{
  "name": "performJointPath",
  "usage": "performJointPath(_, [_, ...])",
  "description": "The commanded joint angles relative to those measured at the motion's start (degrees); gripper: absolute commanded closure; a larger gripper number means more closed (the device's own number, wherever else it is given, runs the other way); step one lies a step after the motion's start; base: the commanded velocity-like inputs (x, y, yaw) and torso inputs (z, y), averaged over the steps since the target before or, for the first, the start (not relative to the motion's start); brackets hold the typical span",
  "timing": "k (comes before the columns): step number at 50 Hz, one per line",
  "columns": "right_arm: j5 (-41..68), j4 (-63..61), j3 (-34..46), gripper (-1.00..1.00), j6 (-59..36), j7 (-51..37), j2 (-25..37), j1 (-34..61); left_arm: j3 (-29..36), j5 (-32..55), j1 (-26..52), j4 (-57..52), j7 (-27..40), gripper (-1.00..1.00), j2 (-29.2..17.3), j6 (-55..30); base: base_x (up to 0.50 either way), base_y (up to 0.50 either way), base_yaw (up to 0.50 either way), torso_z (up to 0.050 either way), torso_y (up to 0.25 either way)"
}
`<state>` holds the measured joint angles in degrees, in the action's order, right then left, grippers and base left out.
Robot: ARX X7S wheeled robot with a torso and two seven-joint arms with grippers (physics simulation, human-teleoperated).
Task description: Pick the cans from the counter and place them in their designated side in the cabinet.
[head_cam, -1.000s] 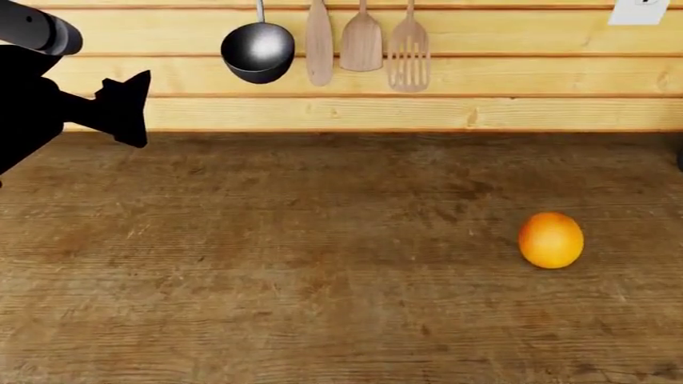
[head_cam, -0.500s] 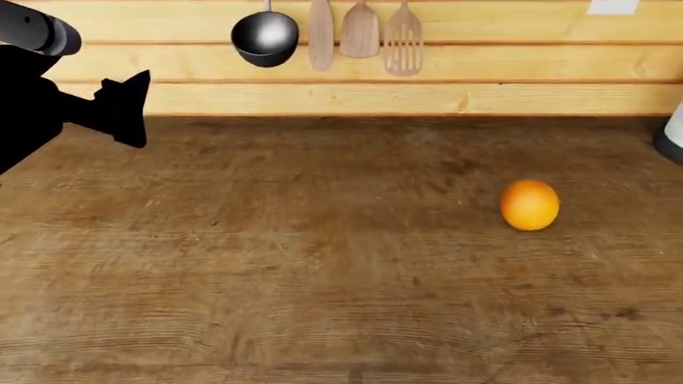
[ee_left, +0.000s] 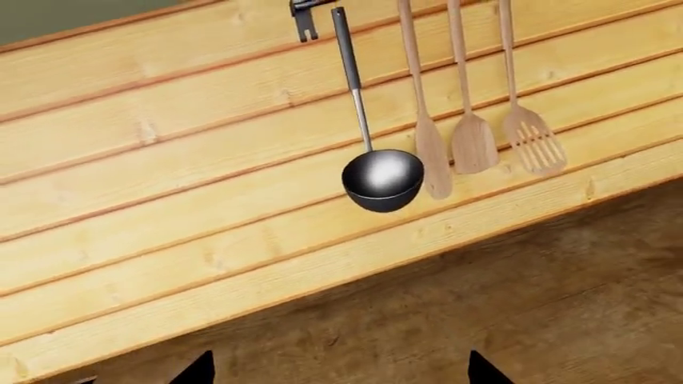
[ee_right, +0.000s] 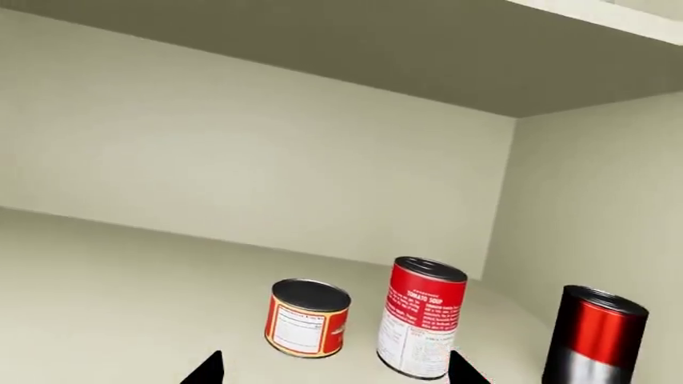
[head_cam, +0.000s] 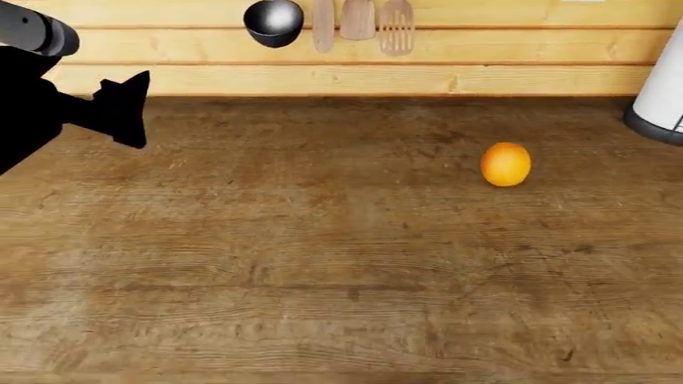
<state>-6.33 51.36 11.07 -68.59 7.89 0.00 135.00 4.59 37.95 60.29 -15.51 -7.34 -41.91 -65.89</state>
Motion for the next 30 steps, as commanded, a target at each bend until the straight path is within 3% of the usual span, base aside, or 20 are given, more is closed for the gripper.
performJointPath(1, [-1.6,0.7,-0.3,-1.0,0.8,1.8,0.0,0.0,0.1,0.1,-0.2,0.0,0.2,-1.0,0.1,0.1,-0.26,0.0,0.0,0.0,0.0])
performJointPath(30, [-6.2,4.5,-4.4,-1.0,4.1,7.2,0.0,0.0,-0.3,1.7,1.3,-1.1,1.3,-1.0,0.7,-1.8,-0.22,0.0,0.0,0.0,0.0])
